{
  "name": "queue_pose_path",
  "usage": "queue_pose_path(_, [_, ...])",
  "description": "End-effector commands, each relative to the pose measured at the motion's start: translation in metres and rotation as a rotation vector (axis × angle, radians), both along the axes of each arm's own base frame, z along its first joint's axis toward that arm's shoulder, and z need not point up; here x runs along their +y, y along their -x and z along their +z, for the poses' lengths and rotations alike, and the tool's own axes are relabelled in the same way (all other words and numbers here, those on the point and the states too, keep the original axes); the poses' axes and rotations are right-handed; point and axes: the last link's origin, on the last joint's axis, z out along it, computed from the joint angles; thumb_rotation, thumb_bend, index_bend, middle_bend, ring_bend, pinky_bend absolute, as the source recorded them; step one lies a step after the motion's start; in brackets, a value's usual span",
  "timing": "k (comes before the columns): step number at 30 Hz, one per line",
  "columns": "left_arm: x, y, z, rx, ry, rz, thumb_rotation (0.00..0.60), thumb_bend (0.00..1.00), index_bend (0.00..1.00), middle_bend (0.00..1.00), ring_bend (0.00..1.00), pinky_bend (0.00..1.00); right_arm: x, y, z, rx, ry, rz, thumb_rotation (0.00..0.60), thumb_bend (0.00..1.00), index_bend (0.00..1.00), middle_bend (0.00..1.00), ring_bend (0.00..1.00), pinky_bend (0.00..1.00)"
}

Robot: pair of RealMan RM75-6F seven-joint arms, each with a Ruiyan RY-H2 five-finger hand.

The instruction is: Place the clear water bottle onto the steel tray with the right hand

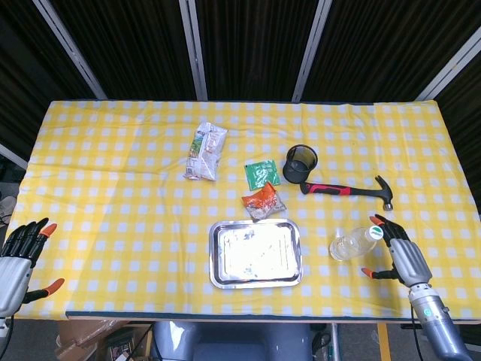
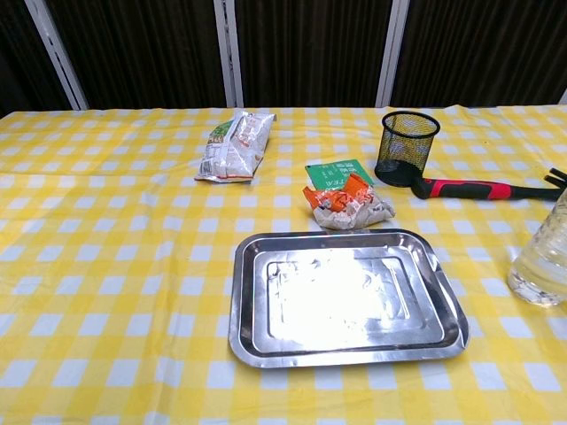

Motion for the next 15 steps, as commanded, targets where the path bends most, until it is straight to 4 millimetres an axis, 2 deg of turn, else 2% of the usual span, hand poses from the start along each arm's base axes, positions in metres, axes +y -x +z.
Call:
queue_pose_path(1, [0.001,0.001,-0.001,0.002,0.001,0.006,0.6,0.18,0.05,0.0,0.0,0.0,-0.015,-0.011,-0.009,-0.055,-0.024,0.005,0.6,0.13,0.06,0.03,0.0,0.0])
queue_pose_path(8, [0.002,0.001,-0.003,0.008,0.012,0.012,0.6,0.18,0.05,0.0,0.0,0.0,-0.026,-0.024,-0.026,-0.191,-0.083,-0.048,0.6,0.13,0.08,0.05,0.0,0.0])
queue_pose_path(15, [0.002,0.001,-0.003,0.009,0.013,0.016,0.6,0.18,0.05,0.0,0.0,0.0,-0.026,-0.021,-0.035,-0.272,-0.12,-0.099,0.6,0.13,0.17,0.17,0.0,0.0])
